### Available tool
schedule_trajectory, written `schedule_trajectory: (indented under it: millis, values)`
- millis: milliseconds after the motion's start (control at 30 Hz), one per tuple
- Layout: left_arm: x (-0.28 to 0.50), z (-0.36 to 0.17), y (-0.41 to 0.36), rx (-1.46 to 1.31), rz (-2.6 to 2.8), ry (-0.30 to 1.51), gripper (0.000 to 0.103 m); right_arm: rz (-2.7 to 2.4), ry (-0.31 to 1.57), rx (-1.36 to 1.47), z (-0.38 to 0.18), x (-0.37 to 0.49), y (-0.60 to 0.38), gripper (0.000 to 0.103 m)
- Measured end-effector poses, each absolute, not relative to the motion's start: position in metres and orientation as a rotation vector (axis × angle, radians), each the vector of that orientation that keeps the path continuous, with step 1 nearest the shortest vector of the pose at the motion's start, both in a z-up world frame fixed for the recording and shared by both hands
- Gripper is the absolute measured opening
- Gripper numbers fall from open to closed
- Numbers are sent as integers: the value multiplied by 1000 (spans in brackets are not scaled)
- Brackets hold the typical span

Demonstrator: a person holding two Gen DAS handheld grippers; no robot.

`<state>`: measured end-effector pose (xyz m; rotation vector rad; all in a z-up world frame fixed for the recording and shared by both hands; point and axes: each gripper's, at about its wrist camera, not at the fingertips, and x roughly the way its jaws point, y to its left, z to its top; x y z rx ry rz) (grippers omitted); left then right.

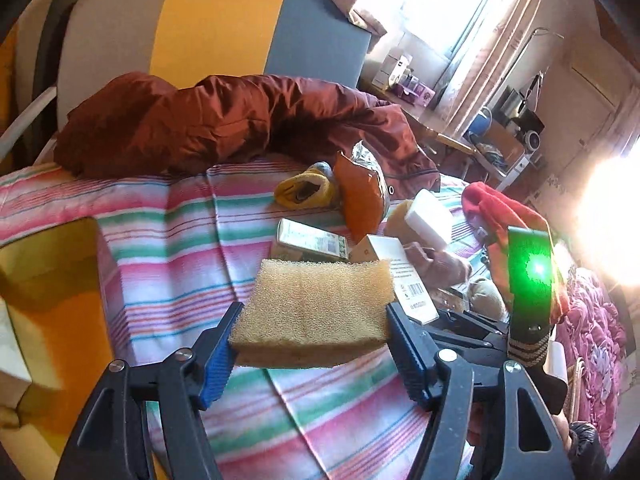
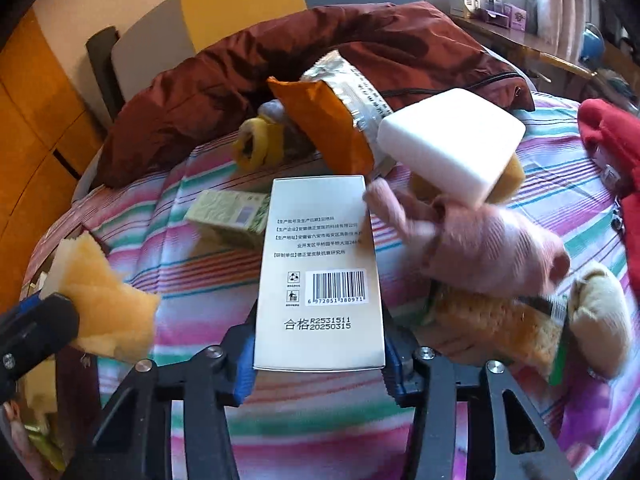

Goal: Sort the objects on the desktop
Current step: 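Carry the sponge and white box to the gold tray and release them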

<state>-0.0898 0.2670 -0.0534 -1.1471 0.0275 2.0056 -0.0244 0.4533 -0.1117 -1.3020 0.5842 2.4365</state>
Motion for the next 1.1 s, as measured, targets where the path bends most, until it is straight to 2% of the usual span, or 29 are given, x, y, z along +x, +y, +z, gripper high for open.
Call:
schedule_trajectory:
  millis: [600,933,1100]
  values:
    - [-71,-20,144,-1081,2219,-129,70,2758,513,-1200,-49,4,349,50]
    - [-102,-21,84,-1103,2366,-164,71,2896,444,-1251,-35,-22,282,50]
    - [-141,-29,70,-1169,2411,-212,78,2909,441,-1289,-32,-57,254,51]
